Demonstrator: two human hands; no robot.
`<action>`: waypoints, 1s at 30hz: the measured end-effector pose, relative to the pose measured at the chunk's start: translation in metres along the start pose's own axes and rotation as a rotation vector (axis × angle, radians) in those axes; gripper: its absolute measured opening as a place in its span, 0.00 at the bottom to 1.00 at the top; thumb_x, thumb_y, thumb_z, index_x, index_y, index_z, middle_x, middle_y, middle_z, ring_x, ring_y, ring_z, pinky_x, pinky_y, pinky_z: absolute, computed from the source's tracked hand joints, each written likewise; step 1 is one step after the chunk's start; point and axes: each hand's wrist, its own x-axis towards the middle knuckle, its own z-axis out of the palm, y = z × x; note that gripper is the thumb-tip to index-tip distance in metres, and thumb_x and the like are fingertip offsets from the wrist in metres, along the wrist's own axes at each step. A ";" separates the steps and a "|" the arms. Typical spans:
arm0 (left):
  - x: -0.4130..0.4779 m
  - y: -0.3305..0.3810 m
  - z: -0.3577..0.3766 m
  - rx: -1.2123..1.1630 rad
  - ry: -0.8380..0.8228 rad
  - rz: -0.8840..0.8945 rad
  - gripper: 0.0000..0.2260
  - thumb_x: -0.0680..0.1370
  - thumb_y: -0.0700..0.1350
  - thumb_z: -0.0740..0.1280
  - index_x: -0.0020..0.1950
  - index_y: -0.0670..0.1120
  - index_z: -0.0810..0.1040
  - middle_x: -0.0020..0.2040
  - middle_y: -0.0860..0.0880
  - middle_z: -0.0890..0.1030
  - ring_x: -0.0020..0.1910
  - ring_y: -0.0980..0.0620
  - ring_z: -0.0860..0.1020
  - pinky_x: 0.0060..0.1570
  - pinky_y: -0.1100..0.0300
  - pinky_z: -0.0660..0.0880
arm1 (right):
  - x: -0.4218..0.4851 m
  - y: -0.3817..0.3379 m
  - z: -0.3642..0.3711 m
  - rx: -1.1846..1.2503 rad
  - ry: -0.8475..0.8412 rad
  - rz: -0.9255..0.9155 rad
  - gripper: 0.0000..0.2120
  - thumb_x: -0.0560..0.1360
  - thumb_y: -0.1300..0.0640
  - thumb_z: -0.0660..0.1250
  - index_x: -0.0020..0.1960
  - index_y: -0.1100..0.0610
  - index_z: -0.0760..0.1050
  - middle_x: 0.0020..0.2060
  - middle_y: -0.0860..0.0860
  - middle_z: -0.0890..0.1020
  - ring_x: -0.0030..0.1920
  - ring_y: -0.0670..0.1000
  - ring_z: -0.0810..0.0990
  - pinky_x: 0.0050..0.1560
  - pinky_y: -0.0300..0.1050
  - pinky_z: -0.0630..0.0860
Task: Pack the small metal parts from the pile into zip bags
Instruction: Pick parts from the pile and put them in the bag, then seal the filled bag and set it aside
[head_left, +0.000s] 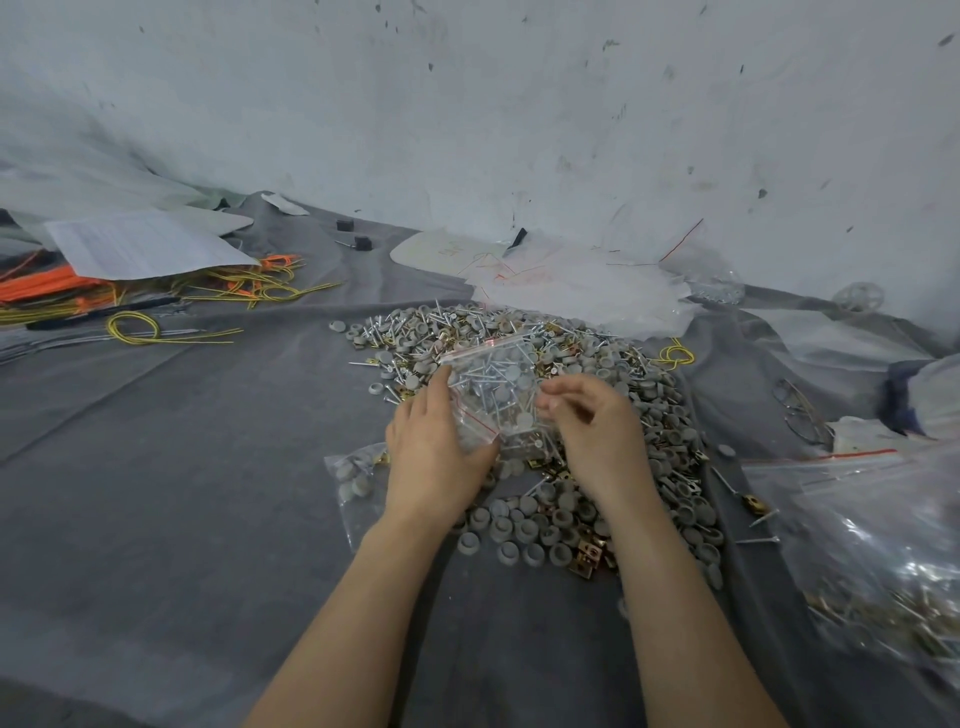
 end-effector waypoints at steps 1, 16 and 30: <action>0.000 0.000 0.000 -0.007 0.002 0.001 0.38 0.72 0.52 0.72 0.76 0.47 0.56 0.68 0.48 0.72 0.68 0.46 0.65 0.68 0.50 0.61 | 0.001 0.002 -0.002 0.007 0.014 0.021 0.08 0.78 0.64 0.63 0.48 0.52 0.77 0.43 0.43 0.81 0.42 0.38 0.80 0.40 0.25 0.73; 0.000 -0.001 0.001 -0.024 0.023 0.005 0.38 0.72 0.50 0.72 0.76 0.47 0.57 0.67 0.48 0.72 0.68 0.47 0.66 0.68 0.53 0.61 | -0.006 -0.002 -0.003 -0.948 -0.598 0.143 0.10 0.76 0.54 0.64 0.57 0.52 0.74 0.60 0.55 0.71 0.61 0.57 0.71 0.62 0.53 0.71; -0.002 0.002 -0.002 -0.036 0.005 0.015 0.39 0.72 0.49 0.72 0.77 0.48 0.54 0.68 0.49 0.70 0.68 0.48 0.64 0.69 0.51 0.61 | 0.002 -0.003 0.006 -0.211 0.002 0.035 0.04 0.76 0.57 0.68 0.47 0.51 0.72 0.39 0.40 0.75 0.38 0.35 0.73 0.34 0.23 0.68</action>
